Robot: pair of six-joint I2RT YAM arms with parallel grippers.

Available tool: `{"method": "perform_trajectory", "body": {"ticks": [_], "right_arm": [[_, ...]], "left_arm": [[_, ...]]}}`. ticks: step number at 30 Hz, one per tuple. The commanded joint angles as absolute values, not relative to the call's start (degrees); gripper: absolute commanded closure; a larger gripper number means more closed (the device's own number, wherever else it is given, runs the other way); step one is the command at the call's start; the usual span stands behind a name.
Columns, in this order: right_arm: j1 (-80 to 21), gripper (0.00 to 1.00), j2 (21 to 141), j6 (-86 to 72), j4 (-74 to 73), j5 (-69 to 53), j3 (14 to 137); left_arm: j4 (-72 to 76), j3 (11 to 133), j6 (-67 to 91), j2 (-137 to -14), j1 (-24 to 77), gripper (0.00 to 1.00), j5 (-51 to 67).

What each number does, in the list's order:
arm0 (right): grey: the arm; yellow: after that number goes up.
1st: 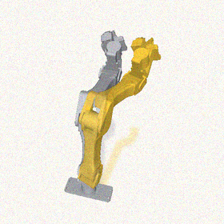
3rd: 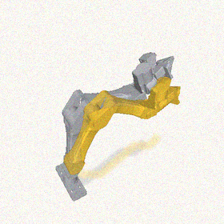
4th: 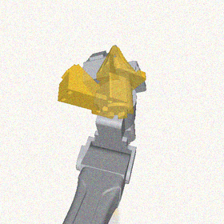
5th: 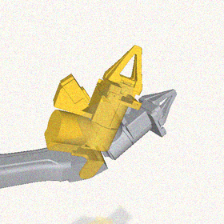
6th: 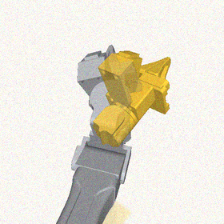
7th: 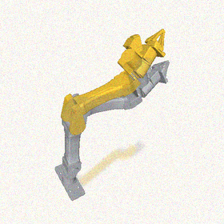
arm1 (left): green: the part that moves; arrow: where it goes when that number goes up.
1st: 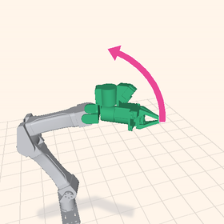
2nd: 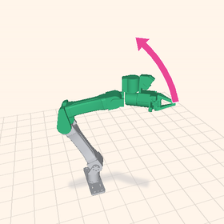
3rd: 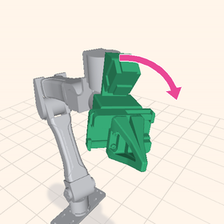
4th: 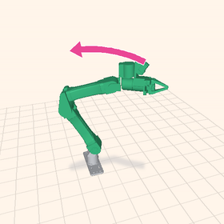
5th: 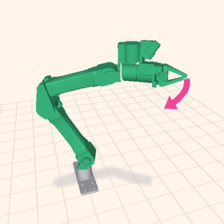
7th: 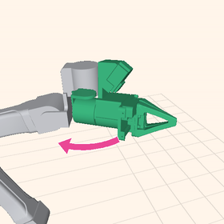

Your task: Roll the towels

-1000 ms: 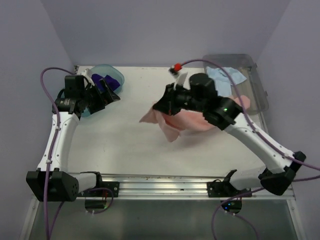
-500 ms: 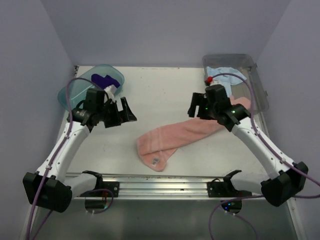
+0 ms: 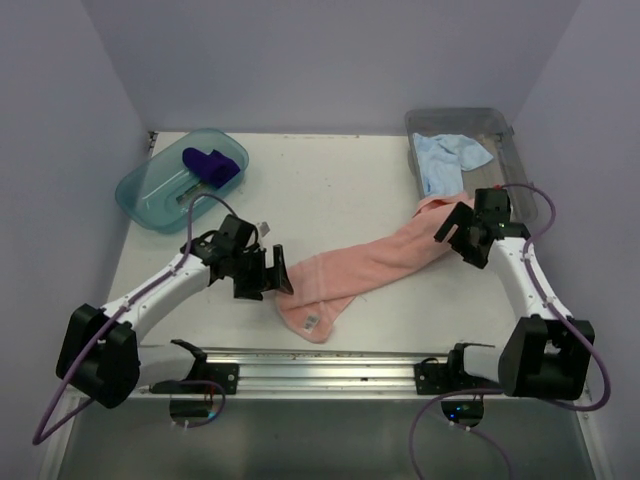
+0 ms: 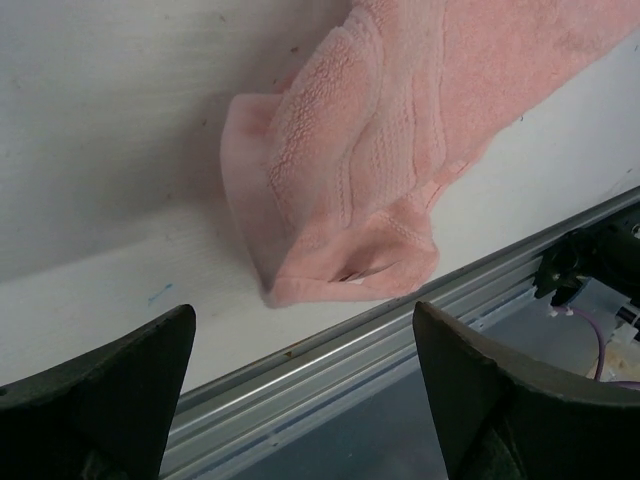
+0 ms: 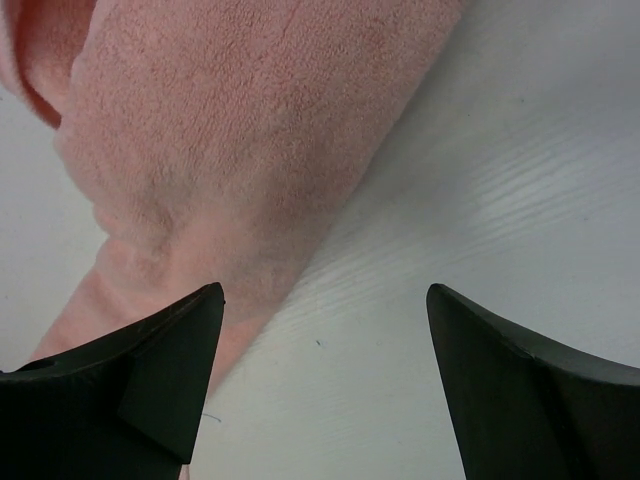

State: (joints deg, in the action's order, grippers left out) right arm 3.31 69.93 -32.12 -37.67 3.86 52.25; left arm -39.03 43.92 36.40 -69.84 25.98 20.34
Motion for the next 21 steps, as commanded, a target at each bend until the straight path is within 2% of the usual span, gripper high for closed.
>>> {"method": "perform_trajectory", "body": {"ticks": [1, 4, 7, 8, 10, 11, 12, 14, 15, 16, 17, 21], "right_arm": [[4.9, 0.15, 74.7, -33.3, -28.7, -2.2, 51.3], [5.0, 0.17, 77.0, -33.7, -21.6, -4.9, 49.8], [5.0, 0.17, 80.9, -33.8, -17.1, -4.8, 50.0], [5.0, 0.17, 81.9, -33.3, -16.8, -5.0, 50.4], [5.1, 0.28, 82.9, -33.4, -15.9, -5.2, 50.3], [5.1, 0.37, 82.6, -33.3, -15.3, -5.2, 50.1], [5.1, 0.55, 81.9, -33.3, -15.6, -5.2, 50.2], [5.1, 0.77, 78.5, -33.1, -17.3, -5.1, 50.4], [5.1, 0.92, 77.1, -32.5, -18.4, -4.9, 50.9], [5.1, 0.97, 75.5, -32.3, -20.9, -4.7, 52.0], [5.1, 1.00, 73.7, -32.0, -22.1, -4.7, 52.7], [5.1, 1.00, 63.4, -30.7, -26.8, -5.4, 58.0]], "left_arm": [[-30.2, 43.5, 38.1, -72.3, 27.4, 0.07, 22.0], [-26.5, 42.8, 38.5, -75.1, 28.6, 0.13, 23.8], [-24.0, 42.4, 38.7, -78.0, 29.0, 0.23, 25.0], [-23.7, 42.4, 38.7, -78.9, 29.0, 0.33, 25.1], [-23.9, 43.3, 38.8, -79.5, 29.1, 0.47, 24.7], [-23.9, 43.6, 38.8, -79.3, 29.0, 0.67, 24.4], [-24.1, 43.9, 39.3, -78.8, 29.0, 0.78, 24.2], [-25.3, 45.7, 39.6, -77.4, 29.1, 1.00, 22.9], [-25.9, 47.4, 39.7, -76.6, 28.9, 1.00, 22.4], [-27.6, 48.6, 39.7, -75.2, 28.8, 1.00, 21.0], [-28.5, 49.8, 39.6, -74.2, 28.9, 1.00, 20.6], [-32.6, 59.5, 37.5, -69.5, 25.9, 1.00, 18.5]]}}
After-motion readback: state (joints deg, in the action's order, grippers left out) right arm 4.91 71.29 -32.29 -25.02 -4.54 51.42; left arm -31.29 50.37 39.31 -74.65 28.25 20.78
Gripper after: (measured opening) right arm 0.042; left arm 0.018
